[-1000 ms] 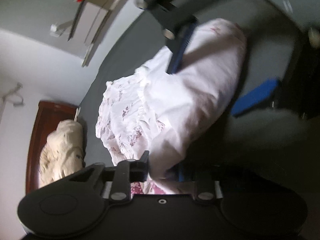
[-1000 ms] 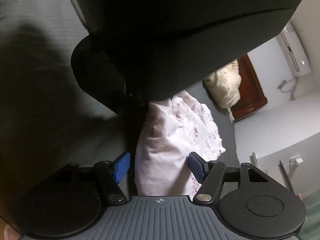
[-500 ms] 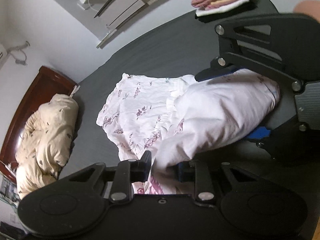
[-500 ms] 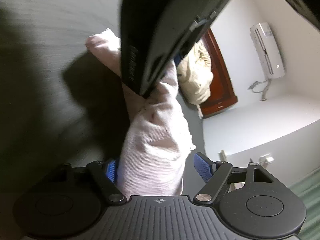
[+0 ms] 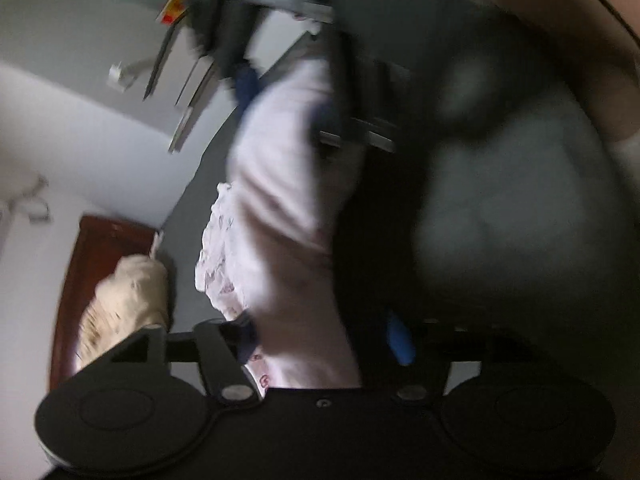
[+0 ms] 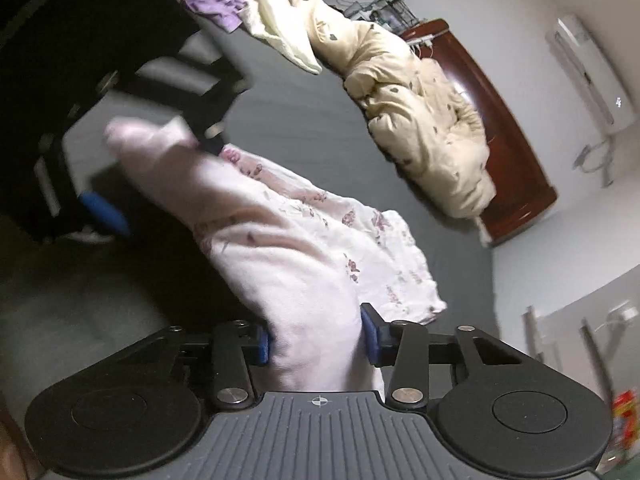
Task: Fold clothes
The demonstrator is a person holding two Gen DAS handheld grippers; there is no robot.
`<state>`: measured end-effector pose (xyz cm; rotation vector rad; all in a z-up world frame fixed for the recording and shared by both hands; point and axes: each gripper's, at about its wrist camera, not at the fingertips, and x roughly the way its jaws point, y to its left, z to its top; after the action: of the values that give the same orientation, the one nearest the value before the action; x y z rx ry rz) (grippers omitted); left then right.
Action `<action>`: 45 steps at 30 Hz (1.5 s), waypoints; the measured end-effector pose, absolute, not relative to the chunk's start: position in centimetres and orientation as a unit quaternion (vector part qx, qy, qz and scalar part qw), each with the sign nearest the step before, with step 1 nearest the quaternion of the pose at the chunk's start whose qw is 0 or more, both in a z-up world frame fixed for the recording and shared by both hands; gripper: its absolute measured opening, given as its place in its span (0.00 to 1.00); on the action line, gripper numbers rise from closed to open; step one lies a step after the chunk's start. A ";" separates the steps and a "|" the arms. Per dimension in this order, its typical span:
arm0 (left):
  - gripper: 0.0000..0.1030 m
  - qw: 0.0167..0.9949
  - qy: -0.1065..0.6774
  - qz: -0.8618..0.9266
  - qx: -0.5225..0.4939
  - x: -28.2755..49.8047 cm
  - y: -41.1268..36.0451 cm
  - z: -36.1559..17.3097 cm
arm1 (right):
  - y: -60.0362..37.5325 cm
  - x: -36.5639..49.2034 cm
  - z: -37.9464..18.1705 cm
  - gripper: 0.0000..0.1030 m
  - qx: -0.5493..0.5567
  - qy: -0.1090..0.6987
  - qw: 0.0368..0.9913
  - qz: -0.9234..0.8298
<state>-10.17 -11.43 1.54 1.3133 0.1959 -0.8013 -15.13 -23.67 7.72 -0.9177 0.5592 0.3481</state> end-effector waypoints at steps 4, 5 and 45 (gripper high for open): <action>0.67 0.715 0.077 -0.337 0.607 -9.9 -11.9 0.2 | -24.4 -14.5 9.8 0.36 -0.374 0.291 0.861 0.187; 0.67 0.721 0.078 -0.328 0.606 -9.5 -12.0 0.2 | -24.5 -14.6 10.4 0.34 -0.362 0.296 0.863 0.191; 0.10 0.682 0.066 -0.372 0.626 -10.9 -6.6 2.2 | -18.3 -24.9 4.3 0.27 -0.499 0.293 0.776 0.252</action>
<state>-10.89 -6.56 2.25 1.4050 0.1485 -0.8335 -24.87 -18.29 4.33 -1.0806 0.6334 0.5447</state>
